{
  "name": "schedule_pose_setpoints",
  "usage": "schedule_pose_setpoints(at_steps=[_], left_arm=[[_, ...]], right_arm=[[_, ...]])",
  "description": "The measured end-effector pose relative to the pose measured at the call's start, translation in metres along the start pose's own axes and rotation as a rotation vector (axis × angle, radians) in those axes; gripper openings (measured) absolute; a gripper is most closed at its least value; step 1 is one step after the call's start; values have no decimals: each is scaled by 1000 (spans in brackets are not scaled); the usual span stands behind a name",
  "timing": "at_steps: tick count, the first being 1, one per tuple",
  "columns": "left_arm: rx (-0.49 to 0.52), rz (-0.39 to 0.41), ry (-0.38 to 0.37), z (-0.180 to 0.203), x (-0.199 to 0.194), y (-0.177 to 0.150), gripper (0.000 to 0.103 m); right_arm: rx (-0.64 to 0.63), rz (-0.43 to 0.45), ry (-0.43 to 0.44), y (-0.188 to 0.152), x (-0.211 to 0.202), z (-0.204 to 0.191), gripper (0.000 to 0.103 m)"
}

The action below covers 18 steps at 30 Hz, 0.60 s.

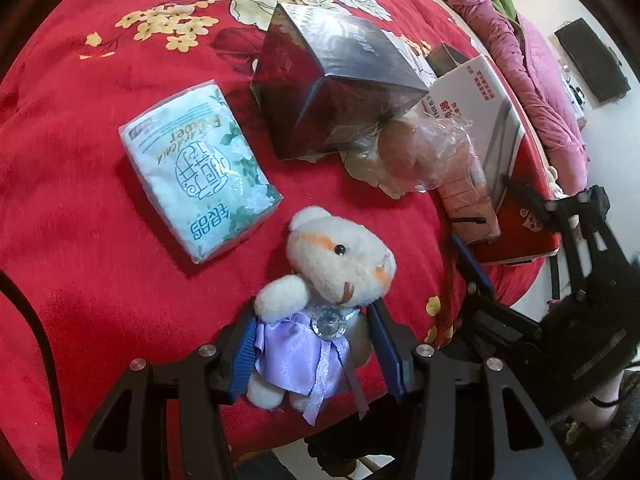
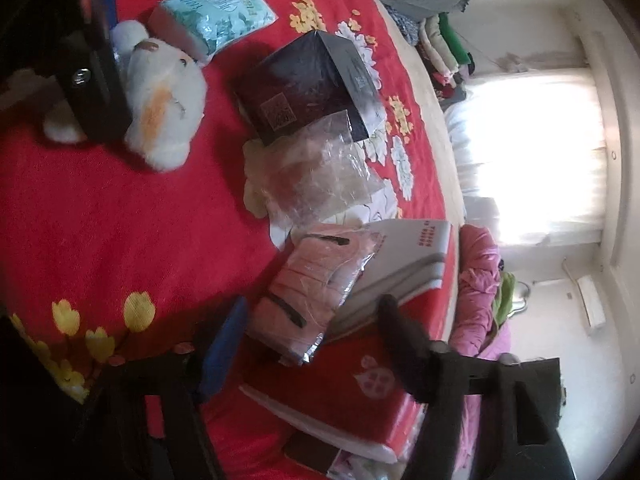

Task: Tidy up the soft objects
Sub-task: 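Grasp the purple-dress teddy bear with the left gripper while the right grasps the pink wrapped item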

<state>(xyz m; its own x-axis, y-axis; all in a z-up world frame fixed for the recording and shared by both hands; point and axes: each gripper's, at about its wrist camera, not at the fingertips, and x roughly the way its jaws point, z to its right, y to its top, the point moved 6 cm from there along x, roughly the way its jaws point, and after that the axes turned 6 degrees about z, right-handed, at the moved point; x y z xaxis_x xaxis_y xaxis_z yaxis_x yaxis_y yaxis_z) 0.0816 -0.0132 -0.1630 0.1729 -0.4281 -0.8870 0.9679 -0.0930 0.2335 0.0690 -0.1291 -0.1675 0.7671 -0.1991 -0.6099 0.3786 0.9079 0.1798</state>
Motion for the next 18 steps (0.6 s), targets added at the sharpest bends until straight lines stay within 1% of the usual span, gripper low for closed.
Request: schedule_pose_setpoints(at_steps=[1, 4, 6, 7, 8, 10, 11, 12, 14, 16, 18], left_arm=[[-1, -1, -2, -1, 1, 3, 52], [1, -3, -1, 0, 2, 4, 52], [-3, -3, -5, -3, 1, 4, 52], [-3, -3, -4, -4, 0, 3, 52], [-1, -3, -2, -4, 0, 3, 52], [0, -3, 3, -2, 0, 2, 52], [-1, -3, 4, -2, 1, 3, 52], [0, -3, 5, -1, 1, 3, 52], [-5, 0, 6, -1, 0, 3, 52], [-10, 4, 8, -2, -1, 2, 52], [-21, 10, 10, -2, -3, 1, 51]], right_arm=[[-1, -8, 7, 0, 3, 0, 45], [7, -5, 17, 2, 8, 0, 44], [43, 2, 34, 3, 9, 4, 40], [73, 7, 41, 5, 7, 7, 31], [115, 10, 51, 6, 5, 14, 27], [199, 10, 82, 6, 4, 25, 23], [270, 2, 115, 4, 5, 33, 22], [309, -1, 129, 4, 3, 35, 21], [462, -1, 214, -1, 2, 49, 17], [617, 9, 298, -6, -4, 62, 16], [734, 20, 337, -13, -12, 76, 16]])
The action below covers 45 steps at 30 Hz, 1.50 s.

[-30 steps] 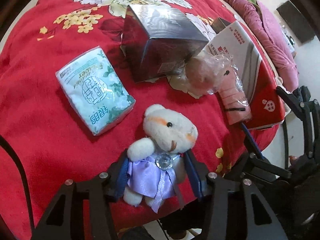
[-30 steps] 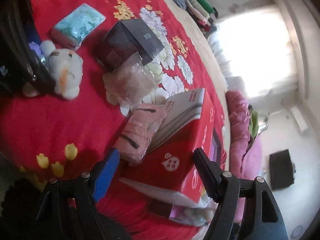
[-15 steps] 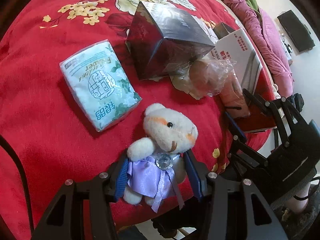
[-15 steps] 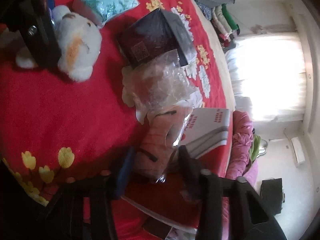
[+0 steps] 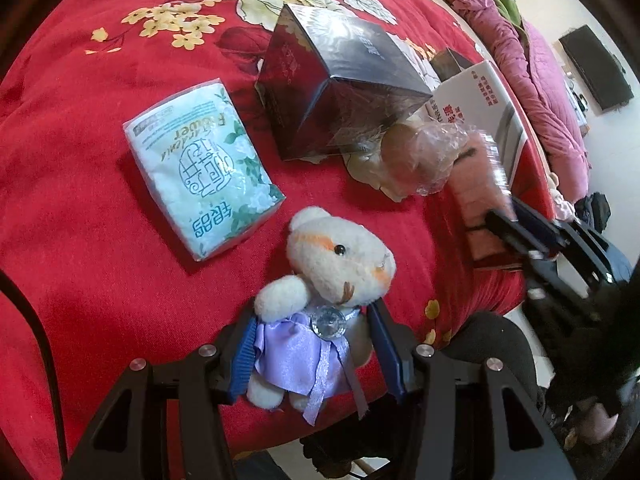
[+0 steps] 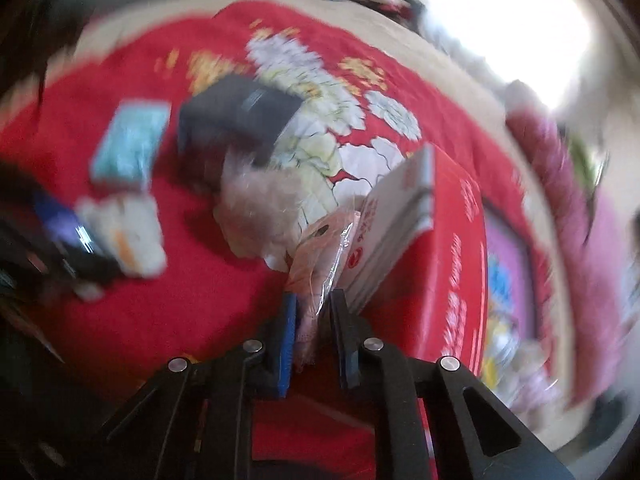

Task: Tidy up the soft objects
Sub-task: 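Grasp the purple-dress teddy bear with the left gripper while the right grasps the pink wrapped item, then lift and carry the teddy bear and pink item over the pink book tray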

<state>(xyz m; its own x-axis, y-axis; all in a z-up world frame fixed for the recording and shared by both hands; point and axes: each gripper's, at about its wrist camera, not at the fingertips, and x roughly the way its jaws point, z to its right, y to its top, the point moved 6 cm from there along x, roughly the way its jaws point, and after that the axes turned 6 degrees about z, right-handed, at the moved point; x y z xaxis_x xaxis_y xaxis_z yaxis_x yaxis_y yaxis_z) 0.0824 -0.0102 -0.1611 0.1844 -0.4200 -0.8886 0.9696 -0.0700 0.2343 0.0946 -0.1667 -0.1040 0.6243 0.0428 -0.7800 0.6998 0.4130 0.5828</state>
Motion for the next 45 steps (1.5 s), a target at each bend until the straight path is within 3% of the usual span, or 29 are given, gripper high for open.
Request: schedule_pose_setpoints(at_steps=[4, 15, 32, 45], left_arm=[[-2, 19, 6, 3, -5, -2, 46], [49, 94, -12, 42, -39, 6, 45], [207, 246, -44, 152, -94, 55, 45], [330, 278, -69, 234, -100, 71, 45]], right_arm=[[153, 48, 85, 9, -26, 13, 16], [293, 158, 106, 19, -87, 37, 16], [413, 297, 21, 18, -154, 112, 16], [507, 351, -73, -5, -191, 179, 16]])
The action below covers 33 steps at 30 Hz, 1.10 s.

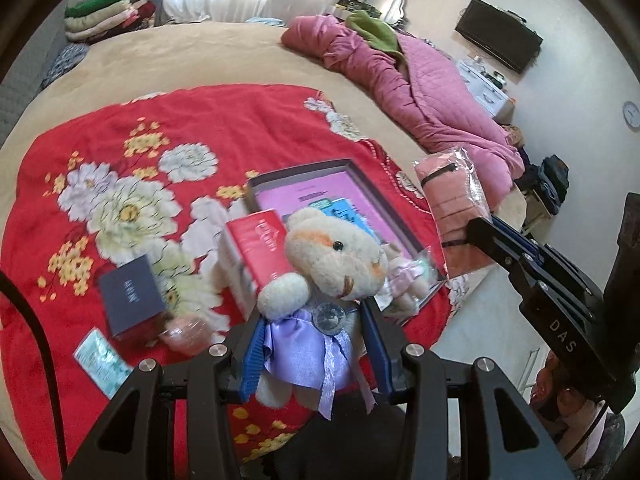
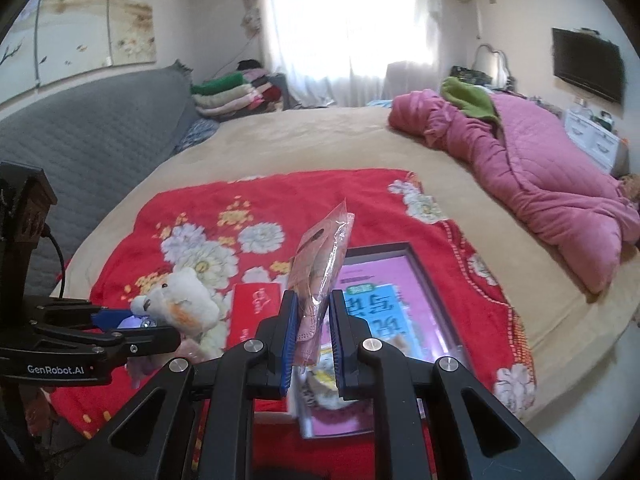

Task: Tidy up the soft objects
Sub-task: 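Lift and carry the teddy bear and pink item over the pink book tray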

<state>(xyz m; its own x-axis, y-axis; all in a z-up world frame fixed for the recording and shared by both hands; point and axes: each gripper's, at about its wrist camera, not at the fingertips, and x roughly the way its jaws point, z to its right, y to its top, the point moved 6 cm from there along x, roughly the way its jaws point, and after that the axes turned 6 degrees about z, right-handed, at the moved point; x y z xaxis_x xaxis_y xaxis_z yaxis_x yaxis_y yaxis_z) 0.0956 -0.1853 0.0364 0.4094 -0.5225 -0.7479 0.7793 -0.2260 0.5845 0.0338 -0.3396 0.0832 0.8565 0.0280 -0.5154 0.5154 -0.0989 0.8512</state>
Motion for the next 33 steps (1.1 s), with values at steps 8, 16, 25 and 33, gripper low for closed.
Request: schedule_pose_setpoints(at_steps=[8, 16, 25, 33], left_arm=[[49, 7, -7, 33, 9, 12, 45], [85, 6, -2, 53, 13, 18, 45], [103, -7, 5, 65, 26, 24, 45], [122, -94, -5, 79, 78, 17, 45]], right_arm=[[25, 34, -40, 10, -15, 28, 16], [36, 50, -53, 11, -21, 40, 16], [50, 37, -63, 9, -14, 53, 16], [113, -40, -49, -11, 16, 87, 16]])
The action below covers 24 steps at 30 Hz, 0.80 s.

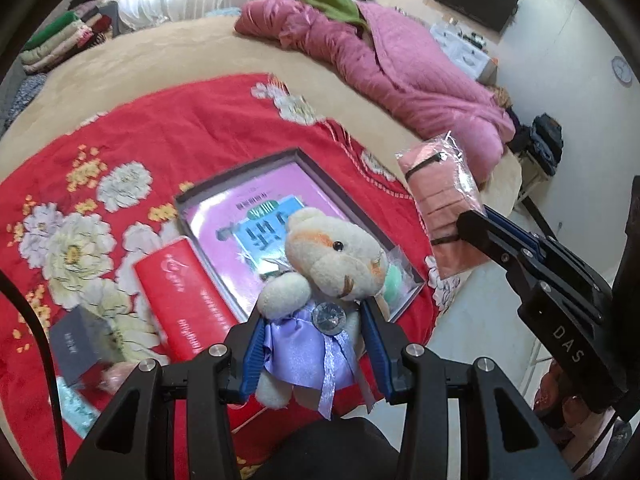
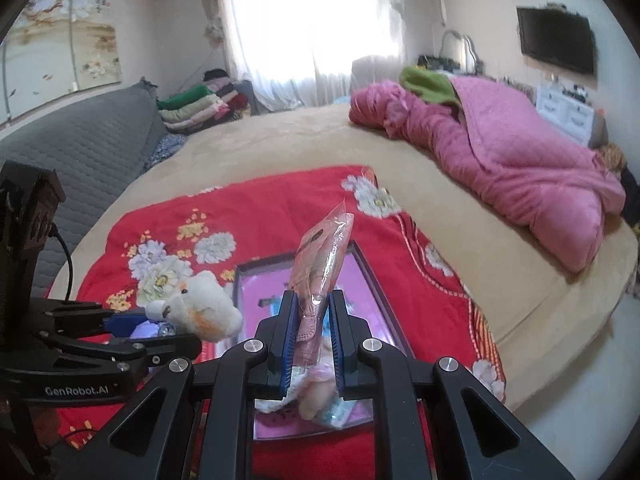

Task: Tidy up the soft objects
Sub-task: 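Lift and carry the teddy bear and pink item over the pink book tray, then lower both grippers into the tray and open them to release the bear and pink item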

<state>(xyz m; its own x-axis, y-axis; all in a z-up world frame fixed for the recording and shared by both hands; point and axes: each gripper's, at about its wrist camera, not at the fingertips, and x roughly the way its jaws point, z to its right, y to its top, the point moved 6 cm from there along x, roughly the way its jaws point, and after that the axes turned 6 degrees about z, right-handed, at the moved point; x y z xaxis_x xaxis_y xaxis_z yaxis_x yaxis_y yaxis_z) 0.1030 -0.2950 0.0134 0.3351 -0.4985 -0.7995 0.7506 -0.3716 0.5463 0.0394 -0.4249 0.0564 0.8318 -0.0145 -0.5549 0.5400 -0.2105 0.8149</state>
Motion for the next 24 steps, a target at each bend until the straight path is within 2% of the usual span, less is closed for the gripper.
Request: schedule_pose_setpoints(at_steps=[5, 11, 17, 24], left_arm=[[2, -78, 16, 3, 43, -6, 45], [10, -136, 48, 0, 73, -15, 45], [11, -168, 56, -2, 92, -19, 45], [13, -192, 50, 0, 104, -24, 47]], right_arm=[[74, -84, 11, -21, 36, 29, 16], [127, -189, 19, -48, 77, 47, 16], [156, -243, 13, -70, 98, 58, 16], [123, -273, -21, -81, 107, 65, 19]])
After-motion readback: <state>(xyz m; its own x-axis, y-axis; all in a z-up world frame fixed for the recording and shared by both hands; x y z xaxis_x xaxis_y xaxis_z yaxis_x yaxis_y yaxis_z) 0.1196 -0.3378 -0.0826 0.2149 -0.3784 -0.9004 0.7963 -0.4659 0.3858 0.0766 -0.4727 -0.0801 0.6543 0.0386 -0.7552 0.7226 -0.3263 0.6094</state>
